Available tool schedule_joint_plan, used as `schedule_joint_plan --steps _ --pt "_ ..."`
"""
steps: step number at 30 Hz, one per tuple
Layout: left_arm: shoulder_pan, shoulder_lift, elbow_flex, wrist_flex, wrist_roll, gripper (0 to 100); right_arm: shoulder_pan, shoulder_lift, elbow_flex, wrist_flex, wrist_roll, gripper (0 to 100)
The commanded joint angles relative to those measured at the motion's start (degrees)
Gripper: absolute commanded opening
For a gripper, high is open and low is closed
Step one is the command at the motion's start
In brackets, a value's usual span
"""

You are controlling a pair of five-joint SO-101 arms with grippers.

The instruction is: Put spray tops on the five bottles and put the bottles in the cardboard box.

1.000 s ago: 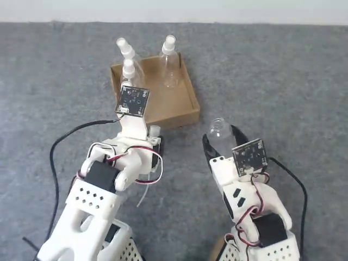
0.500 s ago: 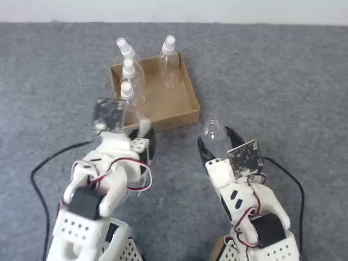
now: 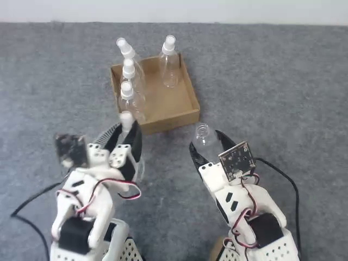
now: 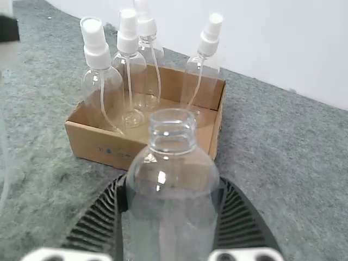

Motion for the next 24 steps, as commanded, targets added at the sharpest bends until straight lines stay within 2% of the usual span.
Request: schedule_joint_plan --steps 1,7,10,15,24 --pt "-3.6 -7.65 1.89 -6.07 3.08 1 -0.4 -0.92 -0.7 -1.45 0.79 3.4" --pt "-5.71 -7.12 2.33 -11.87 10.46 1 -0.48 -0.92 0.35 -2.07 0.79 3.5" --pt "-5.71 -7.21 2.15 -15.21 14.51 1 -0.48 -0.92 2.99 -5.85 0.79 3.4" --pt "-5.71 -7.21 2.15 -20.92 14.77 1 -0.48 -0.92 6.24 -10.51 0.79 3.4" --pt "-5.54 -7.21 2.15 -35.16 14.95 1 -0.48 -0.92 6.42 -10.68 0.79 3.4"
